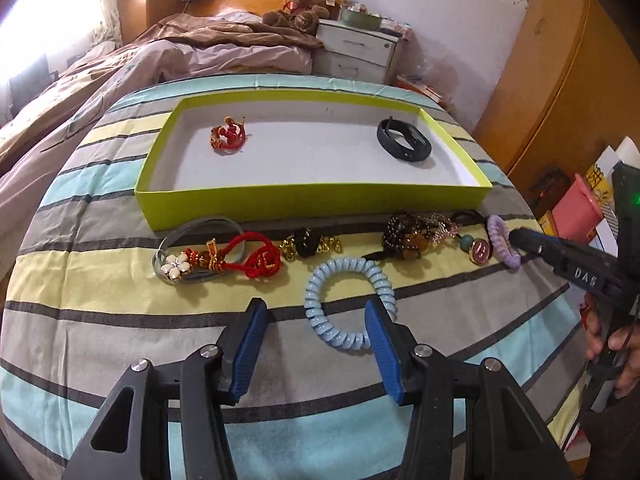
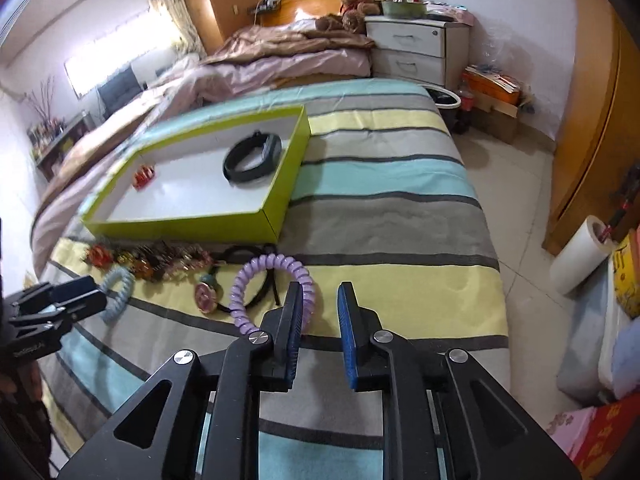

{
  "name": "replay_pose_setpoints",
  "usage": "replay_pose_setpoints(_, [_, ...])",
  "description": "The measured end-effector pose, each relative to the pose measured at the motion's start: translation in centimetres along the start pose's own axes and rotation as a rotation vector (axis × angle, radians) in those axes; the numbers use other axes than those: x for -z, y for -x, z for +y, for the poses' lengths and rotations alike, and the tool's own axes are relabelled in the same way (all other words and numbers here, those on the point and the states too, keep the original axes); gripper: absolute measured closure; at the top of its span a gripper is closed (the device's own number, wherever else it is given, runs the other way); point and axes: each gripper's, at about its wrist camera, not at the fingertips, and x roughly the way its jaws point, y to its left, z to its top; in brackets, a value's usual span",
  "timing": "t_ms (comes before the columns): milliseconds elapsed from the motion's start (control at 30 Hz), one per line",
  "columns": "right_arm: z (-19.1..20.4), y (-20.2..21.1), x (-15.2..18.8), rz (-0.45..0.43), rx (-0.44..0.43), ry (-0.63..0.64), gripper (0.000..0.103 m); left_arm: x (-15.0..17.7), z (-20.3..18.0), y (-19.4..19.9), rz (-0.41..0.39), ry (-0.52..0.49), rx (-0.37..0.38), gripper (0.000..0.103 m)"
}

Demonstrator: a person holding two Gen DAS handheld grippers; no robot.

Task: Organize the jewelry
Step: 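Grasp the light-blue coil hair tie with the left tool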

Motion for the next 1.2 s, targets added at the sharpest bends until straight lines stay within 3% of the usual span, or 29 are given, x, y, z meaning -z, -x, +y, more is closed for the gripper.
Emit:
replay_pose_setpoints(300, [1.3, -0.8, 0.0, 0.02, 0.049, 0.087, 0.085, -0.2, -0.5, -0.4, 0.006, -0.034, -0.047, 0.053])
replay_pose_setpoints(467, [1.0, -0.5, 0.3, 0.01, 0.052, 0.051, 0.089, -0.1, -0.3, -0.3, 0.003, -0.044, -0.094, 0.074])
replay_pose_setpoints(667, [0.7, -0.2, 0.6, 0.001, 0.05, 0.021, 0.092, 0.0, 0.3, 0.0, -0.002, -0.043, -0.113, 0.092])
replay_pose_setpoints(900, [0.6, 0.8, 1.0, -0.026, 0.041, 0.002, 0.093, 0.4, 1.1, 0.9, -0.012, -0.018, -0.057, 0.093])
replay_pose_setpoints(1200, [1.5, 3.0, 0.8, -0.09, -0.011, -0.028, 0.093, -0.3, 1.7, 3.7, -0.089, -0.007, -0.031, 0.094])
